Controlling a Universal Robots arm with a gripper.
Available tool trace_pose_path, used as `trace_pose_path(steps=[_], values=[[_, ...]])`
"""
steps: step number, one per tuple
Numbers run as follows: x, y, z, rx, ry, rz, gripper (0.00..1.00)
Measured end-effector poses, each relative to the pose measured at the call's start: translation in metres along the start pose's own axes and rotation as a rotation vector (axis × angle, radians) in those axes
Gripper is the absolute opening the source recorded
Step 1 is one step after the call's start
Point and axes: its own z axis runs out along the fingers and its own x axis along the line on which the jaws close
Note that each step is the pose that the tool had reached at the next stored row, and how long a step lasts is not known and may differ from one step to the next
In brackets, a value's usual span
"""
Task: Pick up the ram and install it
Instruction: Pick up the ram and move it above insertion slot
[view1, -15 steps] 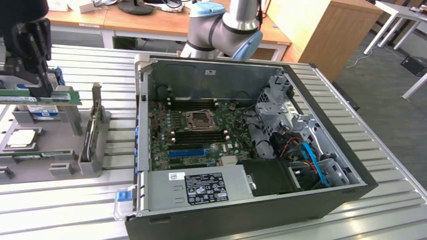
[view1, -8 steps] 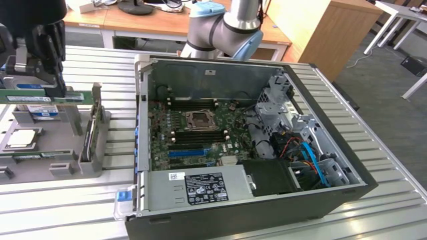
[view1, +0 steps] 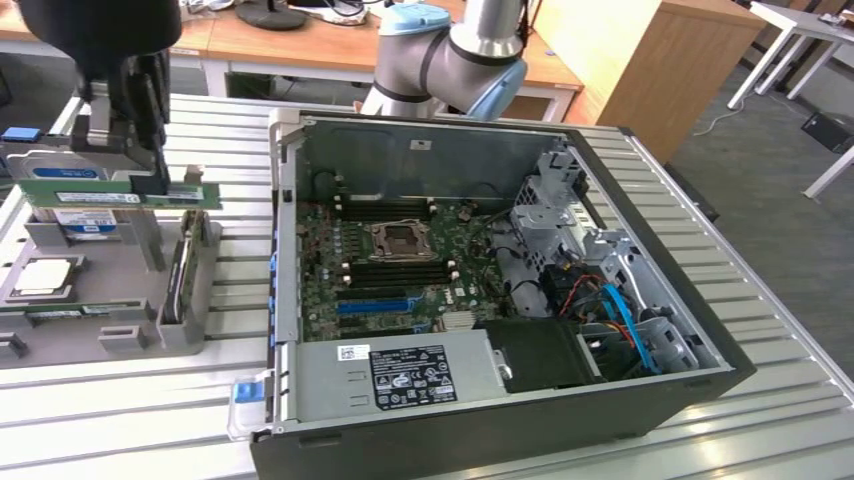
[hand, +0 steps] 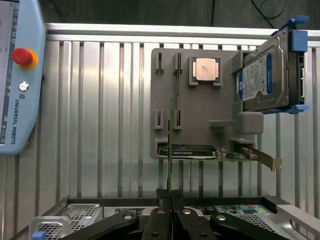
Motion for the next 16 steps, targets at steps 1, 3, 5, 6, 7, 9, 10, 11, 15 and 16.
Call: trace_pose_path(steps=[1,3,5,6,7,9,10,11,15,16], values=[[0.0,-0.0038,-0.0001,0.0,-0.0005,0.0,0.12],[0.0,-0.0109,-0.0004,0.0,-0.0016,0.0,0.12],[0.0,-0.0185,-0.0008,-0.0001,-0.0028,-0.001,0.12],[0.0,-0.0222,-0.001,-0.0001,-0.0033,-0.001,0.12],[0.0,-0.0259,-0.0011,0.0,-0.004,-0.001,0.12],[-0.001,-0.0337,-0.0014,0.0,-0.0051,-0.002,0.12],[-0.001,-0.0375,-0.0016,-0.0001,-0.0056,-0.002,0.12],[-0.001,-0.0414,-0.0018,-0.0001,-0.0062,-0.003,0.12],[-0.001,-0.0572,-0.0024,-0.0002,-0.0088,-0.004,0.12],[-0.001,-0.0617,-0.0026,-0.0002,-0.0097,-0.004,0.12]])
